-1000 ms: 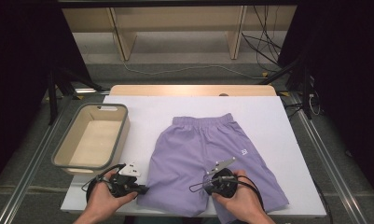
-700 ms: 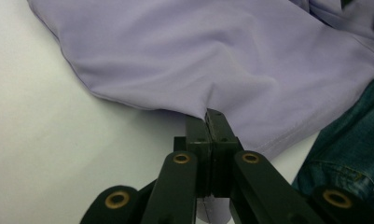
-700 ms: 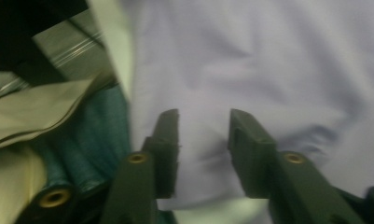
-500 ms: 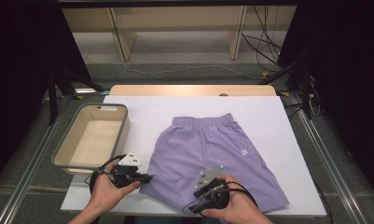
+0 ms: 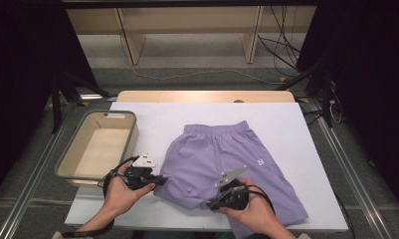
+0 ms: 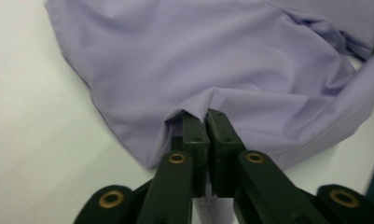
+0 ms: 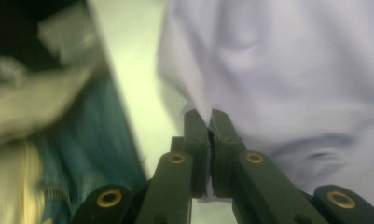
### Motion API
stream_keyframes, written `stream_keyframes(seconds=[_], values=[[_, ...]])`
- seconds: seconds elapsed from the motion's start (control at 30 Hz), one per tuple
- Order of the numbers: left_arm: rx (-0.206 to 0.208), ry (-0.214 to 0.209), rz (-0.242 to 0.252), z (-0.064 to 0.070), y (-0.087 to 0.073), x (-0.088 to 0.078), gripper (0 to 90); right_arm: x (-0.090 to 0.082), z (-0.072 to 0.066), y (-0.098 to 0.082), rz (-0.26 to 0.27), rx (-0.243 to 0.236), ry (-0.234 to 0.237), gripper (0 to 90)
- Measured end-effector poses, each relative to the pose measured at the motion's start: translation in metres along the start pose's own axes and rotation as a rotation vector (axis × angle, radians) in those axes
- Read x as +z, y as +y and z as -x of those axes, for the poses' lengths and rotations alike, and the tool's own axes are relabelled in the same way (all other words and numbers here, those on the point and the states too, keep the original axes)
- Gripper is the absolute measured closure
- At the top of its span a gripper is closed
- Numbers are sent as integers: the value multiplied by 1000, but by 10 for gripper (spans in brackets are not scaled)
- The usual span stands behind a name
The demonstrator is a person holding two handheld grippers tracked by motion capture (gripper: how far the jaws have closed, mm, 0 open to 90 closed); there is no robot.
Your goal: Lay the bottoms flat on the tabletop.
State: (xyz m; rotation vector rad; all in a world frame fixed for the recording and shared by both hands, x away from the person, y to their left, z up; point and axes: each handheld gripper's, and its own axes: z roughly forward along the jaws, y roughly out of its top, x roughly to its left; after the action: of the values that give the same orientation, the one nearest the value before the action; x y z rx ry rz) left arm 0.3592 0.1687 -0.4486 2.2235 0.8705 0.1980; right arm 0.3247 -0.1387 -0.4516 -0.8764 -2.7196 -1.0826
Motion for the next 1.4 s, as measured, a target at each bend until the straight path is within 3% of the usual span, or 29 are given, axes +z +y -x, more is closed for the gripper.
stream_keyframes(seconds=[0.1,0.27,0.4,0.6,0.77,0.87,0.97,1.03,1.13,1.2,1.27,1.4], values=[[2,28,22,-3,3,4,764,-6,21,3,69,109,-26,876],[31,74,49,-5,5,-1,631,1,41,2,65,216,-92,875],[63,53,32,-2,3,-4,622,4,46,3,53,239,-135,868],[198,-10,-65,12,1,11,591,6,47,4,48,238,-170,852],[265,-30,-140,16,-1,29,596,9,47,5,40,217,-195,811],[293,-31,-164,15,-1,34,654,8,46,6,49,178,-220,713],[302,-39,-178,16,-2,39,703,4,42,8,72,95,-275,652],[306,-46,-184,16,-1,39,735,0,39,10,89,47,-303,667],[300,-45,-181,17,-1,40,765,-4,32,12,97,-26,-294,737],[298,-43,-183,16,-1,40,779,-4,28,12,101,-56,-233,765],[291,-42,-182,16,-1,40,795,-1,25,11,67,-92,-241,771],[283,-38,-181,15,-1,40,827,9,29,7,-12,-118,-277,717]])
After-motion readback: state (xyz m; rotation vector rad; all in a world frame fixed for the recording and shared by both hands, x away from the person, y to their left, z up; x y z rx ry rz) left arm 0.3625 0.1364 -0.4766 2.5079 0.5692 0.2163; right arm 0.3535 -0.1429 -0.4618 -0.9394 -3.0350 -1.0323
